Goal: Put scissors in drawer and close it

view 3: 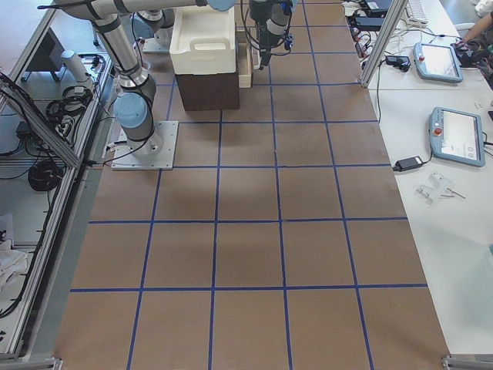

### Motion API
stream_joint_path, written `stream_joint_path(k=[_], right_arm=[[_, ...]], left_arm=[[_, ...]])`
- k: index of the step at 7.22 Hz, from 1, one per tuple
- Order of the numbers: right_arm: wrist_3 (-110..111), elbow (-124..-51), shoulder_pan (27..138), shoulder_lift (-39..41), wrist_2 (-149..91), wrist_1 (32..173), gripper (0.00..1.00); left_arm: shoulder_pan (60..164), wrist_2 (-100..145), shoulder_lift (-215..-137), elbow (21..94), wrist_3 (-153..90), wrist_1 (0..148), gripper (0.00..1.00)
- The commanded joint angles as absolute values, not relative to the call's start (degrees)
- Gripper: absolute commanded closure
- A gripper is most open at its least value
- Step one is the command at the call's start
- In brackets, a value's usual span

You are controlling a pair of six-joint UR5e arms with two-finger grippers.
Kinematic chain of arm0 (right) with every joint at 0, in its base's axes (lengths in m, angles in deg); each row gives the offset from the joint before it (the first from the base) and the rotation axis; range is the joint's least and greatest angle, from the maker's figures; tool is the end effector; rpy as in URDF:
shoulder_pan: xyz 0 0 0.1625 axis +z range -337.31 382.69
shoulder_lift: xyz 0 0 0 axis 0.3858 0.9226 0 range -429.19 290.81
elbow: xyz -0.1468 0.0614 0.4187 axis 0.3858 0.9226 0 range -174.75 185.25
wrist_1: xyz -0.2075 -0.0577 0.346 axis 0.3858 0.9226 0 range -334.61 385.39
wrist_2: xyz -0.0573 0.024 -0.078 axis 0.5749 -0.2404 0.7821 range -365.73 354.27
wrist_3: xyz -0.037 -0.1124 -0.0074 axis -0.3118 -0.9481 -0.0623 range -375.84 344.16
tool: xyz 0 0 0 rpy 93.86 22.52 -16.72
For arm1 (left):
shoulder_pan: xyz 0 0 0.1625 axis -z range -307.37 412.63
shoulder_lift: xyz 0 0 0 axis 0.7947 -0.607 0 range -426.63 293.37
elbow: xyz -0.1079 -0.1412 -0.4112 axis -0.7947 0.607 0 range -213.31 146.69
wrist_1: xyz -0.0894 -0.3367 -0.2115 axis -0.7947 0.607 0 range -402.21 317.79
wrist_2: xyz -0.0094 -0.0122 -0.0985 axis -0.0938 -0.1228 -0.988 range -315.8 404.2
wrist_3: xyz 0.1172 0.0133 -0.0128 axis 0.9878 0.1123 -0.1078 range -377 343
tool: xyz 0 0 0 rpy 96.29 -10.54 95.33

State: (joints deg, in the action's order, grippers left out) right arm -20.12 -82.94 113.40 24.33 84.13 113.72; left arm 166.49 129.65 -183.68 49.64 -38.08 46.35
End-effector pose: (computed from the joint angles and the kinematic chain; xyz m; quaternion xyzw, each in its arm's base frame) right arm 0.1392 -0.4614 0.5334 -0.0435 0.9985 -0.0319 0.0002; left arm -0.3823 -0.5116 0.2858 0.0175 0.9860 0.1639 0.0253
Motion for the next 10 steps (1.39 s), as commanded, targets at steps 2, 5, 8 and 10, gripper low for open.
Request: stream_joint_path(k=[2,5,8,10], right_arm=[[-20.1,-82.9,113.4,24.3,84.1,113.7,0.00],[-20.3,-83.0,113.4,24.3,84.1,113.8,0.00],[-20.1,-82.9,113.4,24.3,84.1,113.8,0.00],[-20.7,-82.2,113.3,24.7,84.0,113.6,0.00]], left_arm=[[168.4,129.5,-180.0,51.3,-38.0,50.6,0.00],[167.9,129.8,-178.4,50.4,-38.7,47.1,0.00],[167.6,134.7,-175.8,49.7,-38.7,37.8,0.00],[164.6,135.0,-171.4,49.0,-35.3,37.8,0.00]])
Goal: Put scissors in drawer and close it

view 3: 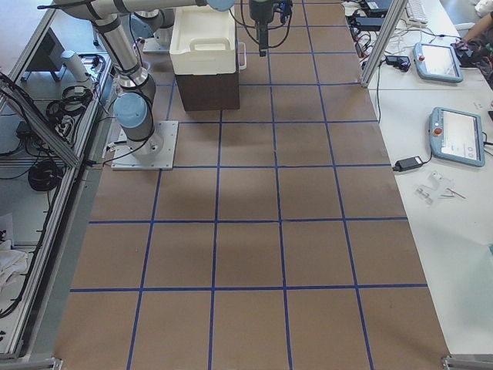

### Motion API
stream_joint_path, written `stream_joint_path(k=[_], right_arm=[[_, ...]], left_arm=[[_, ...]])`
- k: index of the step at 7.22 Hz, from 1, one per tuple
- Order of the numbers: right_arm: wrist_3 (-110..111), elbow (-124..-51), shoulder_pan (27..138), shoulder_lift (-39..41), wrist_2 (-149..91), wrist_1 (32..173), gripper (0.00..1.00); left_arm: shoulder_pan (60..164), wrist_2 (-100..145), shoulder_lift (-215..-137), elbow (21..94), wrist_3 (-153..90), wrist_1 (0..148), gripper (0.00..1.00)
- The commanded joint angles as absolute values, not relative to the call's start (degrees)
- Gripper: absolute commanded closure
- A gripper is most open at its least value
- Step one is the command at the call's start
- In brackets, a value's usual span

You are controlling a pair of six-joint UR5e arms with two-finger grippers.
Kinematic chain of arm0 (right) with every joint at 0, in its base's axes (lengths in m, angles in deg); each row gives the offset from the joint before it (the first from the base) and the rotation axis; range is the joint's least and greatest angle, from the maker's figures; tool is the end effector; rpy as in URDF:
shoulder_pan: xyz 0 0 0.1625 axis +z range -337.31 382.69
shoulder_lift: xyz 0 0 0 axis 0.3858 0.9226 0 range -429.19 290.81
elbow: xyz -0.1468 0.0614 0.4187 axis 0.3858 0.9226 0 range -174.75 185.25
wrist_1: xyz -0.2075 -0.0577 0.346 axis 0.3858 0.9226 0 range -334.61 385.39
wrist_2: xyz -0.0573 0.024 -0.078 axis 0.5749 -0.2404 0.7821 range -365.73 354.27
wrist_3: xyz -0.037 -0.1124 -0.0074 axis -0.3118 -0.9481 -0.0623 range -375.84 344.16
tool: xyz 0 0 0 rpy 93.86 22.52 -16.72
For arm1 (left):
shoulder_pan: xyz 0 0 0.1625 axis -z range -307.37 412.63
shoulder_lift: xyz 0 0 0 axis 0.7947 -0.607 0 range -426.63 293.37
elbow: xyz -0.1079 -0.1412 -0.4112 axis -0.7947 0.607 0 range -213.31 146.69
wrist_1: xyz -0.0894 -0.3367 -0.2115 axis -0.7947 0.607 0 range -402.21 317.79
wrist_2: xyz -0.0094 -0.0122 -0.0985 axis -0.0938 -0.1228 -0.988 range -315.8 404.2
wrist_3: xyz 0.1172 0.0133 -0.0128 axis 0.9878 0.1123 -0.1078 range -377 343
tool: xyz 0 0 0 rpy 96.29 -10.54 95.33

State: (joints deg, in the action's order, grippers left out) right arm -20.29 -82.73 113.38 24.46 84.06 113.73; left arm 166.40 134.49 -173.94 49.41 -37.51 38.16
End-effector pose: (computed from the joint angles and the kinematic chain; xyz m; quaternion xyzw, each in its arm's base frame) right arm 0.1392 -0.4609 0.5363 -0.0449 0.9984 -0.0350 0.0006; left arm -0.3678 -0.5061 0.4037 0.0285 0.9996 0.0023 0.0036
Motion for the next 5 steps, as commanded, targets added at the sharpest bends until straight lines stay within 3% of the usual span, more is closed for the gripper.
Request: stream_joint_path(k=[1,5], right_arm=[[-20.2,-81.5,113.3,25.5,81.3,113.2,0.00],[-21.1,-78.8,113.3,25.7,84.3,107.5,0.00]], left_arm=[[162.8,135.3,-168.9,49.3,-30.4,39.2,0.00],[155.3,136.1,-160.5,50.5,-21.2,47.2,0.00]])
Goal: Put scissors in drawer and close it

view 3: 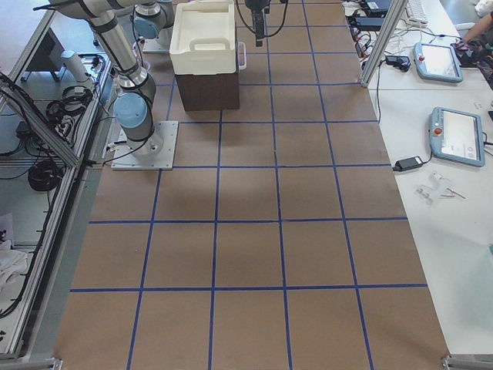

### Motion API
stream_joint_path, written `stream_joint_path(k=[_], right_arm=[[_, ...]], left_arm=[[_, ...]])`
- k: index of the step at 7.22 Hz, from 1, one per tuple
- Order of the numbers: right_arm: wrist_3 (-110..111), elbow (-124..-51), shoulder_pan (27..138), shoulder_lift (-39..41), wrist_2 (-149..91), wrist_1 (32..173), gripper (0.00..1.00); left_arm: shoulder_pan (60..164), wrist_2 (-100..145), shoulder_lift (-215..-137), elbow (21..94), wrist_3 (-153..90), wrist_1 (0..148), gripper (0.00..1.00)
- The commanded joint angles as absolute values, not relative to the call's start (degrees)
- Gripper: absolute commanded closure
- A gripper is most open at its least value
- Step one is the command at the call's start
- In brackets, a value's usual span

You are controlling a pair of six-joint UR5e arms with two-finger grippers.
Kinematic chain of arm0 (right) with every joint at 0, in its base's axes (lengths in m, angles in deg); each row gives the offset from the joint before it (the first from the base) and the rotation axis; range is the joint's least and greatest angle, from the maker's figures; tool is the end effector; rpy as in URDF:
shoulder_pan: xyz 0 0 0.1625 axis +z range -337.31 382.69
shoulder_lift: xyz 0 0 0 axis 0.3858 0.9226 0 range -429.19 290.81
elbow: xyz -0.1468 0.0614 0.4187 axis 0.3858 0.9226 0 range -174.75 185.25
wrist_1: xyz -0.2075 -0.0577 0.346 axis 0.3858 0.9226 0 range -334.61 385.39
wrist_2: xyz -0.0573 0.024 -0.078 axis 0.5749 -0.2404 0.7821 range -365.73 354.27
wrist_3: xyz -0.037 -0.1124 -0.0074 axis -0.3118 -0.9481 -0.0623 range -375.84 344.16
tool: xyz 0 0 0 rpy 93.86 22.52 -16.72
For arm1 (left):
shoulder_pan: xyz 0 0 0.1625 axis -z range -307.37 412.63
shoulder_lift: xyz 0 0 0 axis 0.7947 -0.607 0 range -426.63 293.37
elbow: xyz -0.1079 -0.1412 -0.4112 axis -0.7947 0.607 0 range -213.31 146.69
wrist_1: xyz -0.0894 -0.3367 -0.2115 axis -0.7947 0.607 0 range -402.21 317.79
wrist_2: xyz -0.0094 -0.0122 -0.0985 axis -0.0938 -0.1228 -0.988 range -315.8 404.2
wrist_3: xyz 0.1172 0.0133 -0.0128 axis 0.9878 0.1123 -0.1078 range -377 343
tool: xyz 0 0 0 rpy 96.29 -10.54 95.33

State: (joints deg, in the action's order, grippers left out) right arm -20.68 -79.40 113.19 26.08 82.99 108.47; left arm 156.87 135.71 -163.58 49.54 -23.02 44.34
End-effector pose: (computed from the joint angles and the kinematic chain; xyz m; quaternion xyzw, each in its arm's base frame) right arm 0.1397 -0.4434 0.5677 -0.0469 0.9983 -0.0326 0.0099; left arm -0.2605 -0.4976 0.4964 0.0712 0.9969 -0.0336 0.0073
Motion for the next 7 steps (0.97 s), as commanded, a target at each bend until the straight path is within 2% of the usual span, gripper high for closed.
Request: stream_joint_path(k=[1,3,5,7], right_arm=[[-21.1,-76.4,113.4,24.3,83.7,107.5,0.00],[-21.0,-73.2,114.3,21.8,83.7,107.0,0.00],[-21.0,-73.2,114.8,22.0,84.4,107.0,0.00],[-21.0,-73.3,114.8,22.1,84.4,107.0,0.00]], left_arm=[[154.7,136.0,-157.9,53.4,-23.2,46.8,0.00],[153.8,136.3,-154.8,55.7,-25.7,46.6,0.00],[147.4,135.6,-156.4,52.9,-24.2,46.0,0.00],[146.9,135.3,-157.0,51.7,-18.1,48.0,0.00]])
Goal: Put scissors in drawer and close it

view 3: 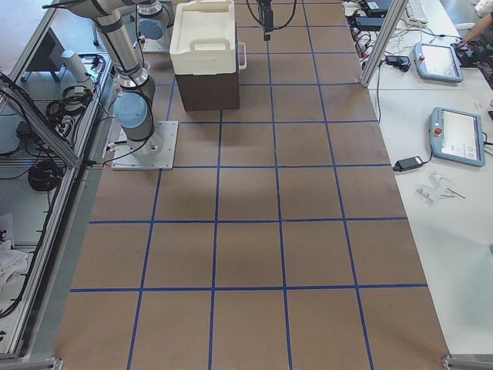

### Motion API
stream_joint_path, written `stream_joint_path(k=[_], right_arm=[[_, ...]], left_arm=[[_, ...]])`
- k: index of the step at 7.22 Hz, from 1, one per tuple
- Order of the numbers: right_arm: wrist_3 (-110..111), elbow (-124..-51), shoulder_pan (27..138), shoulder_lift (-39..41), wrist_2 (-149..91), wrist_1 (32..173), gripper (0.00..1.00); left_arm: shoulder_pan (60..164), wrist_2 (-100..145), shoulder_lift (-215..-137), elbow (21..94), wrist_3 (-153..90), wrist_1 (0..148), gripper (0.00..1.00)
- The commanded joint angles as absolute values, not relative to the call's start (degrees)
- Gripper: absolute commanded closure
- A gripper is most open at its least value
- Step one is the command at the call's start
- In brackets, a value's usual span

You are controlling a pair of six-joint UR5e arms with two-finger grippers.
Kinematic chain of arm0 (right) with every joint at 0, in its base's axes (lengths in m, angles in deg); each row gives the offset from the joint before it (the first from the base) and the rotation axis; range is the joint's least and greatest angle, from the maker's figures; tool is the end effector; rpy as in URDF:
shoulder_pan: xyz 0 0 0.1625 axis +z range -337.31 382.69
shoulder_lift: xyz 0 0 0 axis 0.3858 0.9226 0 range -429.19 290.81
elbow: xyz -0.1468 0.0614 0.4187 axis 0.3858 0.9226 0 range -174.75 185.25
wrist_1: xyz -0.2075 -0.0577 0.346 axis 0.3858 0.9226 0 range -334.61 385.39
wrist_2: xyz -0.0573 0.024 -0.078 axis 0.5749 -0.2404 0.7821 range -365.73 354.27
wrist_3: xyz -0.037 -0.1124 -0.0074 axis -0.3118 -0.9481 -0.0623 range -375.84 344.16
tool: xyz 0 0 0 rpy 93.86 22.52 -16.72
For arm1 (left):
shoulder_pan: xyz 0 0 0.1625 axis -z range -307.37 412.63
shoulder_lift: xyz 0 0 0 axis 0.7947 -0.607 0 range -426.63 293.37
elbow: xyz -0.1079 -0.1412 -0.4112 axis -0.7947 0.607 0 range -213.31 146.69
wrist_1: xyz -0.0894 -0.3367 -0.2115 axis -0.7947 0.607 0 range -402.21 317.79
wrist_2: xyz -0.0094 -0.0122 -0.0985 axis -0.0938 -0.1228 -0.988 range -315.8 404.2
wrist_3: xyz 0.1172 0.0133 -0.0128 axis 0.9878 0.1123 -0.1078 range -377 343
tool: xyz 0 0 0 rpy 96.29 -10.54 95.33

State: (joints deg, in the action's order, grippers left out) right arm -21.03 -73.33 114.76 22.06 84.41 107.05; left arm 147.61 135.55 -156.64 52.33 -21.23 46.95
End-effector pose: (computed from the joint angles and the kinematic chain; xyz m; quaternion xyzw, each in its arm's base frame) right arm 0.1500 -0.4693 0.5841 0.0632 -0.9973 0.0377 0.0023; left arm -0.1728 -0.4810 0.5305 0.0060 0.9989 -0.0461 0.0080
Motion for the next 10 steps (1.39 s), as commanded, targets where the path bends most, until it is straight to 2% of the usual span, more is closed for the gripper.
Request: stream_joint_path(k=[1,10], right_arm=[[-21.0,-73.3,114.8,22.3,84.4,107.0,0.00],[-21.6,-73.8,114.8,23.4,83.5,104.0,0.00]], left_arm=[[146.8,132.0,-156.8,51.6,-18.1,48.5,0.00],[146.8,131.9,-155.8,51.9,-18.1,51.0,0.00]])
